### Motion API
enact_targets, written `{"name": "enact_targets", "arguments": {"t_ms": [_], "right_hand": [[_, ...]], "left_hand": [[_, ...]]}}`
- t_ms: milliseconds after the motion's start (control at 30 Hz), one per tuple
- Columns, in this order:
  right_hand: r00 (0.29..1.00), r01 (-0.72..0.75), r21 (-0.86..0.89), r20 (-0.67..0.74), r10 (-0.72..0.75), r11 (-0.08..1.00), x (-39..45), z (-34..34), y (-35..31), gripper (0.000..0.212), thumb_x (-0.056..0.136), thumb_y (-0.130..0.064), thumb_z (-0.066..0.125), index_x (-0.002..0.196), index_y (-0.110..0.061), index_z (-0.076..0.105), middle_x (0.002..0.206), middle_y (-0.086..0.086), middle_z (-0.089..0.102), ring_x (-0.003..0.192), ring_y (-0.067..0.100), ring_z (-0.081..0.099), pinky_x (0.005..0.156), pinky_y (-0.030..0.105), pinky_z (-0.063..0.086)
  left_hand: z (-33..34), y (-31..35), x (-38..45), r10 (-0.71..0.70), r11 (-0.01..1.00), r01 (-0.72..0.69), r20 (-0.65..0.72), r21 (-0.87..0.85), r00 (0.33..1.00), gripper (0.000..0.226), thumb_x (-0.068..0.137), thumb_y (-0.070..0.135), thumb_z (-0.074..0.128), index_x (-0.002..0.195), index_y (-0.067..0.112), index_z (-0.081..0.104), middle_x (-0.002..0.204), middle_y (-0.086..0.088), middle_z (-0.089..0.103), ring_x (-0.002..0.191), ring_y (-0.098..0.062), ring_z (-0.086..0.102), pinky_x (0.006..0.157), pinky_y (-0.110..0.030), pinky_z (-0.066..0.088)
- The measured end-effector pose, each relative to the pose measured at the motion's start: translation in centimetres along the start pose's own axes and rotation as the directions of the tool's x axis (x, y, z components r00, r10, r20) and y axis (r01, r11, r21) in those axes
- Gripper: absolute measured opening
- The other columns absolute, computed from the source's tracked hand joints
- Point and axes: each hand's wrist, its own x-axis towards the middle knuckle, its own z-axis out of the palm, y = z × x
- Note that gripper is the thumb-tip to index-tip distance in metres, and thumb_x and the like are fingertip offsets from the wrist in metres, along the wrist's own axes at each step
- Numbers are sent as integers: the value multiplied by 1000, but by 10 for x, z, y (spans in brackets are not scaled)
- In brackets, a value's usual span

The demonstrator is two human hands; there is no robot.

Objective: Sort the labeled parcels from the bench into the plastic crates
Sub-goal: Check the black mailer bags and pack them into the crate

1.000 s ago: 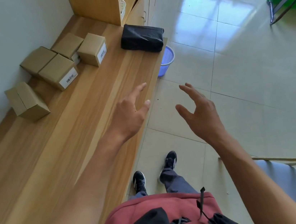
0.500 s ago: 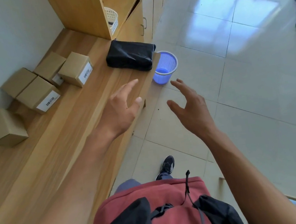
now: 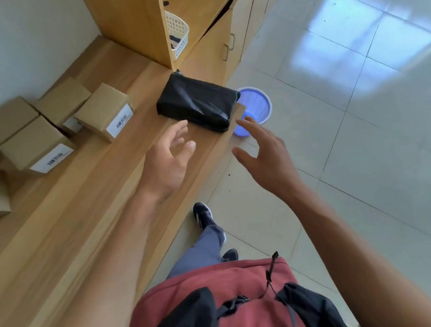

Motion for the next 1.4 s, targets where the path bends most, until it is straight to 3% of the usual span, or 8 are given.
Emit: {"name": "enact_targets", "arguments": {"t_ms": [300, 400, 500, 667, 833, 1033, 1133, 1400], "right_hand": [[986, 50, -135, 163, -28, 990, 124, 7, -18, 60, 100, -22, 68, 156, -21, 45, 165, 3, 39, 155, 22, 30, 124, 42, 29], [982, 48, -155, 188, -19, 987, 153, 4, -21, 60, 102, -21, 65, 157, -21, 43, 164, 1, 40, 155, 20, 29, 122, 32, 25], [974, 79, -167, 224, -40, 983, 181, 5, -21, 57, 101, -17, 64, 155, -17, 46, 157, 5, 49, 142, 18, 39, 100, 15, 26], [955, 124, -169, 288, -72, 978, 227, 11, -10, 54, 98, -11, 65, 150, -13, 51, 146, 8, 57, 129, 21, 45, 89, 13, 29], [897, 160, -184, 437, -65, 970, 273, 21, 19, 55, 97, -13, 67, 150, -12, 51, 144, 9, 59, 131, 26, 49, 90, 16, 29], [779, 252, -279, 627, -24, 927, 326, 29, 50, 73, 100, -20, 63, 163, -19, 27, 157, 10, 48, 141, 34, 45, 111, 45, 39], [718, 292, -258, 695, -33, 921, 346, 35, 54, 77, 102, -23, 62, 166, -26, 19, 159, 11, 46, 143, 34, 45, 112, 45, 41], [650, 113, -207, 755, 85, 972, 367, 55, 72, 38, 100, -26, 64, 134, -11, 63, 112, 4, 66, 104, 28, 62, 65, 20, 43]], "left_hand": [[-1, -14, 100, -154, 974, 151, -8, -170, 988, 48, 105, 24, 58, 152, 22, 51, 149, 6, 57, 133, -8, 54, 112, -38, 48], [7, -12, 119, -183, 968, 184, 19, -171, 983, 48, 105, 23, 57, 152, 21, 51, 150, 6, 56, 136, -8, 52, 107, -23, 41], [10, -15, 134, -236, 954, 234, 16, -188, 972, 49, 105, 25, 57, 153, 22, 50, 152, 5, 55, 137, -10, 52, 110, -27, 41], [24, -28, 150, -350, 917, 347, 21, -198, 937, 47, 106, 25, 56, 153, 25, 49, 151, 6, 54, 136, -9, 52, 110, -28, 41], [53, -36, 167, -588, 767, 534, -57, -357, 807, 36, 104, 27, 57, 140, 26, 59, 135, 8, 64, 120, -10, 61, 106, -44, 52], [100, -23, 196, -775, 544, 573, -105, -613, 623, 48, 105, 17, 57, 151, 21, 45, 136, 4, 57, 101, -10, 60, 87, -43, 59], [117, -18, 211, -834, 456, 547, -122, -702, 538, 50, 102, 14, 59, 150, 21, 44, 119, 10, 56, 106, -15, 56, 102, -51, 53], [138, -25, 232, -865, 449, 527, -205, -721, 458, 65, 88, 31, 62, 151, 27, 47, 133, -1, 68, 115, -24, 67, 103, -50, 54]]}}
